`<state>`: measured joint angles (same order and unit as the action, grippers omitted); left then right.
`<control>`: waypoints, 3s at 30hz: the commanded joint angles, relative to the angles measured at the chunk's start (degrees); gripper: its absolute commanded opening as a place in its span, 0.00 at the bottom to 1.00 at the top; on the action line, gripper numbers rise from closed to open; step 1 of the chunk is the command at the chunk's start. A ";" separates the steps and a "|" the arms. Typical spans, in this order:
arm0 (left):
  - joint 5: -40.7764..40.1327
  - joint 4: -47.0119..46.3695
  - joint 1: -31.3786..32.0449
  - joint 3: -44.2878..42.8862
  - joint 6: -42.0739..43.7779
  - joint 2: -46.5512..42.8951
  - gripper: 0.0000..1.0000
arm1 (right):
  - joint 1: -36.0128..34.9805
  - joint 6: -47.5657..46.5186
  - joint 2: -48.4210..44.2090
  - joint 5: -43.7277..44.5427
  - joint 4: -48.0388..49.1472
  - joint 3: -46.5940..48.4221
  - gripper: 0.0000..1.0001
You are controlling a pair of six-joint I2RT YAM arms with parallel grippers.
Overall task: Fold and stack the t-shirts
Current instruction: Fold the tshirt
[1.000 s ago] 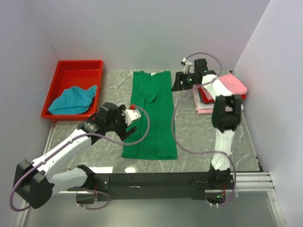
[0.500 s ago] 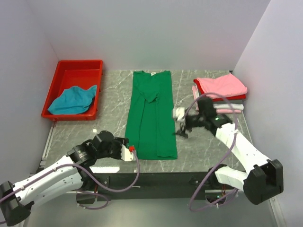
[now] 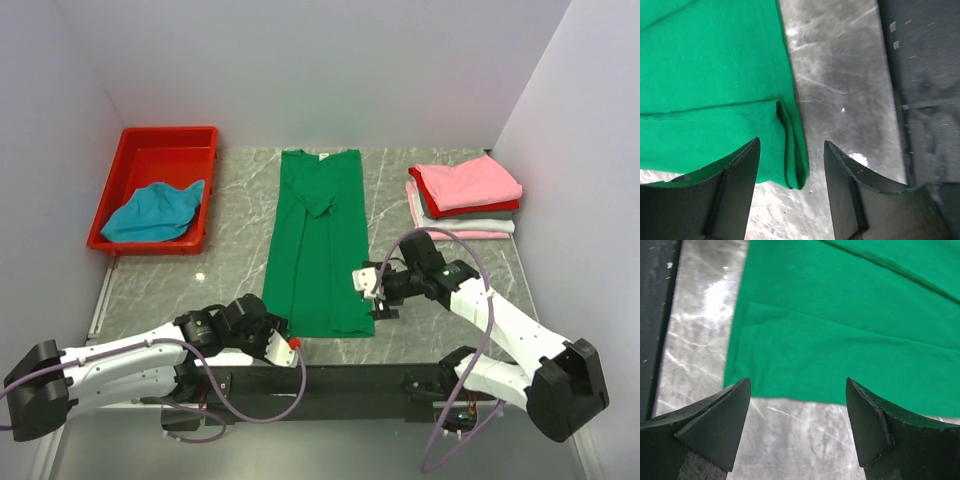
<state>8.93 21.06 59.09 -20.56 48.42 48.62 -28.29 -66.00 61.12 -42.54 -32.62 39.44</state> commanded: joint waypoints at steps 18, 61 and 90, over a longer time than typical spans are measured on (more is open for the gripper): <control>-7.97 -9.02 -1.43 3.68 1.06 7.19 0.07 | -8.00 -8.70 -4.96 3.61 2.04 -6.48 0.83; 8.91 -13.05 -25.85 -22.21 11.69 24.22 0.00 | -3.88 8.25 17.70 13.72 9.24 14.32 0.00; 19.02 -14.20 -39.58 -59.51 12.83 62.82 0.00 | 6.06 18.62 51.11 20.39 13.90 48.09 0.00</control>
<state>25.21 8.08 19.79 -77.58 60.77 110.87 -22.59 -48.56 111.44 -22.92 -19.33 83.92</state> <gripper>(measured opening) 0.013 0.026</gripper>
